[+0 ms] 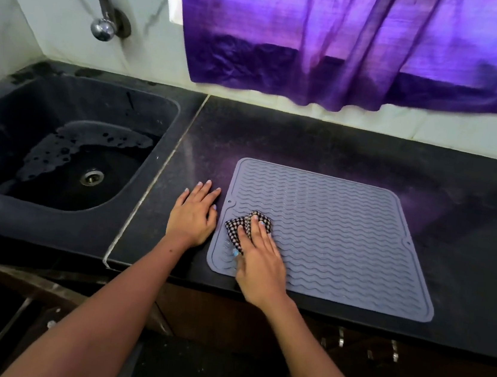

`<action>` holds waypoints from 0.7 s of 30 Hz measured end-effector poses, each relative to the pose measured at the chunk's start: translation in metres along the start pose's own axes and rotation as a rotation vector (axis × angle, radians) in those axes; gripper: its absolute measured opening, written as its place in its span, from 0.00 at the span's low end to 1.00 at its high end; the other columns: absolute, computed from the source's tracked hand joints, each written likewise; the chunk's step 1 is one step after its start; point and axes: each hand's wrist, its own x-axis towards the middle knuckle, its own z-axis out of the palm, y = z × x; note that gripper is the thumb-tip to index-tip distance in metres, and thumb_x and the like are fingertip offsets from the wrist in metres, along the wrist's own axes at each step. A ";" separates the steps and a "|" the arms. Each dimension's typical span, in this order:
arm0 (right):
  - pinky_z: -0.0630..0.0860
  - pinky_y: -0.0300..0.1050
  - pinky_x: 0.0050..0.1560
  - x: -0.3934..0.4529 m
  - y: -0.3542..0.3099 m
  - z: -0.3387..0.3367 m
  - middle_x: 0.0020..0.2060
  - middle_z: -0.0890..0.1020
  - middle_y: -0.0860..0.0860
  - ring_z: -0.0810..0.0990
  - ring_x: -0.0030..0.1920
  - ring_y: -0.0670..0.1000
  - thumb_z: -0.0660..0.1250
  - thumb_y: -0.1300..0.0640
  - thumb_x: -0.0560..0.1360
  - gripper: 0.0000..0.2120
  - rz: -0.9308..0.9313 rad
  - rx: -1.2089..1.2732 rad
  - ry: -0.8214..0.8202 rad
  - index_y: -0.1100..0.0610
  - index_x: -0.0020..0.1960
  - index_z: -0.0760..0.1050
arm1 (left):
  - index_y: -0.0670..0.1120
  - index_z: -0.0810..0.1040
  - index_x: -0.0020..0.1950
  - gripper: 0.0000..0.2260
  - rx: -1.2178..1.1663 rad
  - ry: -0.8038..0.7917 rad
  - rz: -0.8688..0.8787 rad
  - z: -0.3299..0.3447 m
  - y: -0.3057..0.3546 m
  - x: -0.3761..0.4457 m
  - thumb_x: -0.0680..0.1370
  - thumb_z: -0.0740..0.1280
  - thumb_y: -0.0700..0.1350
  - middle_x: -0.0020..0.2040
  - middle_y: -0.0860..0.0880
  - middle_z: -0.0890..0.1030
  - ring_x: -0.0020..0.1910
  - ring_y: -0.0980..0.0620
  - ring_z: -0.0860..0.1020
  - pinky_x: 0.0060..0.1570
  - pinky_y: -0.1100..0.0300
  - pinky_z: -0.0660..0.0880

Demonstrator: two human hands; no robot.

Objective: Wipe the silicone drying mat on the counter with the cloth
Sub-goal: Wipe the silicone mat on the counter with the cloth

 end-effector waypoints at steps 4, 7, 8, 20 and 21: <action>0.62 0.45 0.69 0.015 0.003 -0.014 0.75 0.55 0.42 0.65 0.70 0.45 0.57 0.60 0.79 0.23 0.174 0.450 -0.058 0.48 0.72 0.62 | 0.50 0.61 0.75 0.28 0.005 -0.011 -0.006 -0.001 0.001 -0.001 0.75 0.44 0.52 0.77 0.49 0.58 0.76 0.52 0.53 0.74 0.54 0.46; 0.71 0.45 0.63 0.025 -0.006 -0.026 0.71 0.67 0.48 0.72 0.62 0.47 0.57 0.61 0.79 0.20 0.401 1.033 0.096 0.52 0.71 0.66 | 0.50 0.60 0.75 0.25 0.017 -0.028 -0.007 -0.002 0.001 -0.001 0.78 0.46 0.51 0.77 0.49 0.56 0.76 0.53 0.52 0.74 0.54 0.46; 0.68 0.48 0.68 0.026 -0.013 -0.028 0.71 0.67 0.49 0.70 0.67 0.49 0.57 0.61 0.79 0.20 0.421 1.010 0.147 0.53 0.71 0.65 | 0.50 0.60 0.75 0.23 0.022 -0.032 -0.008 -0.002 0.000 0.000 0.80 0.47 0.50 0.77 0.49 0.56 0.76 0.53 0.52 0.75 0.54 0.46; 0.49 0.50 0.73 0.001 -0.043 0.032 0.73 0.62 0.59 0.59 0.75 0.57 0.71 0.60 0.67 0.35 -0.012 -0.069 0.161 0.60 0.72 0.64 | 0.50 0.57 0.76 0.29 0.016 -0.072 0.013 -0.003 -0.002 0.000 0.76 0.41 0.55 0.78 0.50 0.53 0.77 0.53 0.49 0.74 0.55 0.44; 0.47 0.47 0.74 0.001 -0.041 0.029 0.74 0.61 0.56 0.57 0.75 0.54 0.69 0.62 0.70 0.33 -0.026 0.014 0.177 0.58 0.73 0.62 | 0.50 0.57 0.76 0.29 0.014 -0.070 0.013 -0.003 -0.003 0.000 0.76 0.40 0.56 0.78 0.50 0.53 0.77 0.53 0.49 0.74 0.55 0.44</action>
